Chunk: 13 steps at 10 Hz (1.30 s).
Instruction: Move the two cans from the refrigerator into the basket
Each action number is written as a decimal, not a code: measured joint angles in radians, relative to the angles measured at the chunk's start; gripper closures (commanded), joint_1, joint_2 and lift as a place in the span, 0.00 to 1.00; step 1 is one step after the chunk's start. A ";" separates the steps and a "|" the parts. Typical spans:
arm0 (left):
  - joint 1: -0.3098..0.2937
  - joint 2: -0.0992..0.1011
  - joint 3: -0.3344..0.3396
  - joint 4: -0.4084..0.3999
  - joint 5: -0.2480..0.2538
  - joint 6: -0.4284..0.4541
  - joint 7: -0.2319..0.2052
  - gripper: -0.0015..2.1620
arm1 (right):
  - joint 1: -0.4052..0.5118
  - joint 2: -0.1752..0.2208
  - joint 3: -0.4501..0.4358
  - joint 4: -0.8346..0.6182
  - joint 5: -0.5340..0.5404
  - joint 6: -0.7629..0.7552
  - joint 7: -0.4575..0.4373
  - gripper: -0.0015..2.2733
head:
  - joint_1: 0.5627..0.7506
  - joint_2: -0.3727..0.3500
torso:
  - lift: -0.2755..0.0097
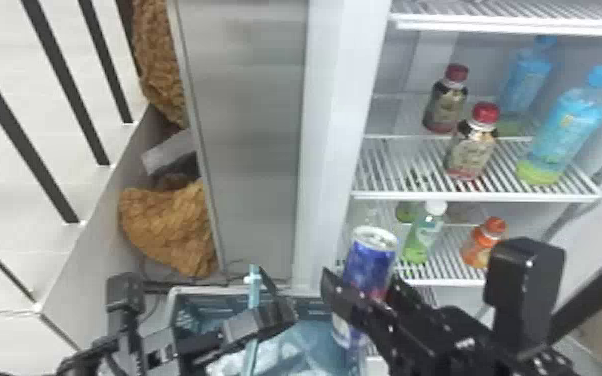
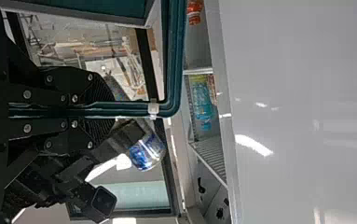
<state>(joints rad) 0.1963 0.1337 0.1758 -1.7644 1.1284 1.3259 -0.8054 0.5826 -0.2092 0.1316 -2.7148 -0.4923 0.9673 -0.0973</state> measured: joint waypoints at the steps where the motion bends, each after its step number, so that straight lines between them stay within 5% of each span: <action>1: 0.001 0.000 0.000 0.000 0.000 -0.001 -0.001 0.55 | 0.025 -0.004 0.000 -0.014 -0.006 0.023 0.002 0.43 | 0.70 0.46 | 0.86; 4: 0.002 0.000 0.001 0.000 0.000 -0.001 -0.001 0.55 | 0.061 -0.005 -0.014 -0.004 -0.027 0.060 0.028 0.07 | 0.70 0.47 | 0.86; 8: 0.005 -0.002 0.002 -0.001 0.002 -0.001 -0.001 0.55 | 0.089 0.012 -0.056 -0.003 -0.002 -0.015 0.039 0.05 | 0.70 0.42 | 0.86; 13: 0.012 -0.004 0.006 -0.001 0.002 -0.001 -0.003 0.55 | 0.249 0.041 -0.171 0.120 0.084 -0.586 0.131 0.05 | 0.70 0.24 | 0.86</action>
<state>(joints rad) 0.2079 0.1302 0.1814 -1.7653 1.1307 1.3253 -0.8082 0.8313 -0.1681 -0.0393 -2.5950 -0.4083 0.3815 0.0338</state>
